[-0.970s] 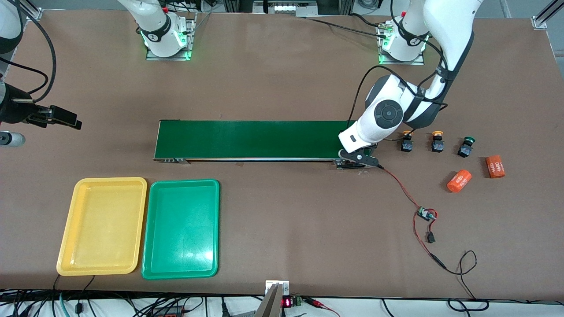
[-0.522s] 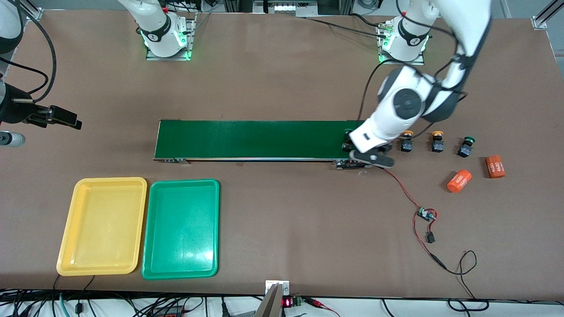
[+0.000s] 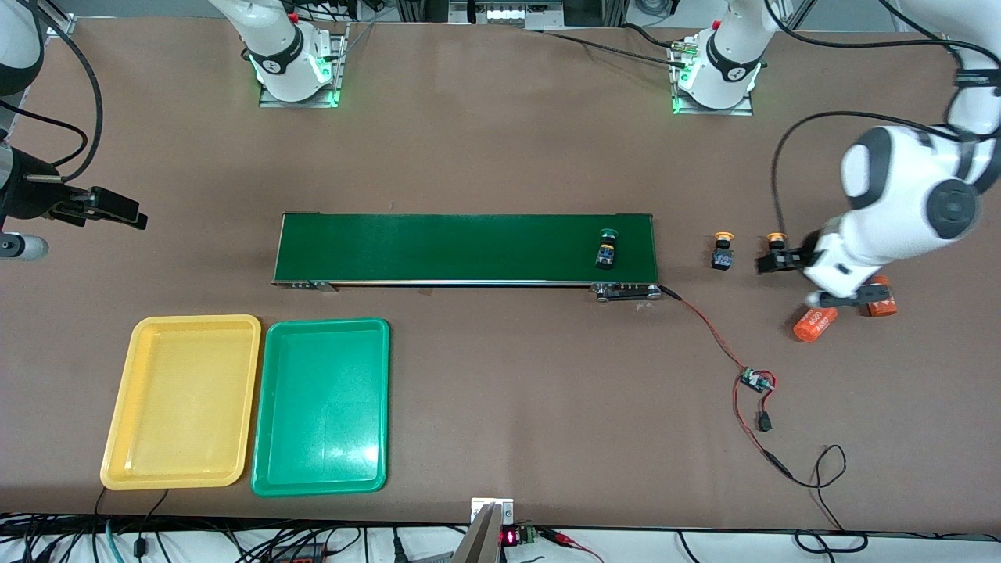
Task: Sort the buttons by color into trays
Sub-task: 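Open the left gripper and draw it back toward the buttons, then grasp another button with the left gripper and carry it to the belt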
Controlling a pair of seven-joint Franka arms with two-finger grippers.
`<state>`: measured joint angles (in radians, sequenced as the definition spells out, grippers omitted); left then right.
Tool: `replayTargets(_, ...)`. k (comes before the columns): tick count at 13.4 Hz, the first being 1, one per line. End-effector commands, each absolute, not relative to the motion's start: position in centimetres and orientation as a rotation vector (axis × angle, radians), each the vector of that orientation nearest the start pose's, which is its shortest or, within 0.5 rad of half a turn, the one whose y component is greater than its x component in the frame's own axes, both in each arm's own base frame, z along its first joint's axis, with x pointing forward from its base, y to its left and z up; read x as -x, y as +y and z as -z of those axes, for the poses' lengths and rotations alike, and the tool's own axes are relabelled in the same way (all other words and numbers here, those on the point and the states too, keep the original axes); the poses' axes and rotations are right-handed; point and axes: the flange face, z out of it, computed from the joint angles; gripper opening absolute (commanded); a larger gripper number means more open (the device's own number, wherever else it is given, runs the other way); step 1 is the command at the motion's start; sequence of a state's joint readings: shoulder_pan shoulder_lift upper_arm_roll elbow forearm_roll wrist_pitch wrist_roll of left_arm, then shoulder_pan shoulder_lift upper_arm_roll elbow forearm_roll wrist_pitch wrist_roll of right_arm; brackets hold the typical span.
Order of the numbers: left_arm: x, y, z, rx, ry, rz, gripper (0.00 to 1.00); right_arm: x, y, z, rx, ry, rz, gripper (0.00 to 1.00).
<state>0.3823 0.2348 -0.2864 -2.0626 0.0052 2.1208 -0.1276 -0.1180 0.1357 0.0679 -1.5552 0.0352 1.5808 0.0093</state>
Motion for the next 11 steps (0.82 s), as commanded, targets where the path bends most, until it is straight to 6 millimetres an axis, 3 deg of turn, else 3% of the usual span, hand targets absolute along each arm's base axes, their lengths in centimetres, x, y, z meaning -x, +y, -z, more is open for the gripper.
replayTargets(1, -54.6, 13.0, -29.9, 3.194, -0.436, -0.317, 1.00, -59.0, -3.4, -55.2, 3.085, 0.083, -0.206, 1.00)
replayTargets(3, -52.7, 19.1, -28.3, 3.261, -0.251, -0.325, 1.00, -58.9, -3.3, -55.0, 3.083, 0.085, -0.232, 1.00)
replayTargets(4, -51.9, 21.0, -27.6, 3.285, -0.163, -0.330, 1.00, -58.9, -3.3, -55.0, 3.082, 0.085, -0.234, 1.00)
replayTargets(7, -50.6, 22.3, -24.4, 3.276, 0.044, -0.395, 1.00, -58.7, -3.3, -54.9, 3.079, 0.089, -0.253, 1.00)
replayTargets(9, -50.8, 22.6, -23.6, 3.188, 0.175, -0.394, 1.00, -58.5, -3.0, -54.6, 3.077, 0.101, -0.284, 1.00)
replayTargets(11, -50.9, 22.5, -22.5, 3.186, 0.198, -0.386, 1.00, -58.3, -3.3, -54.1, 3.074, 0.087, -0.302, 1.00)
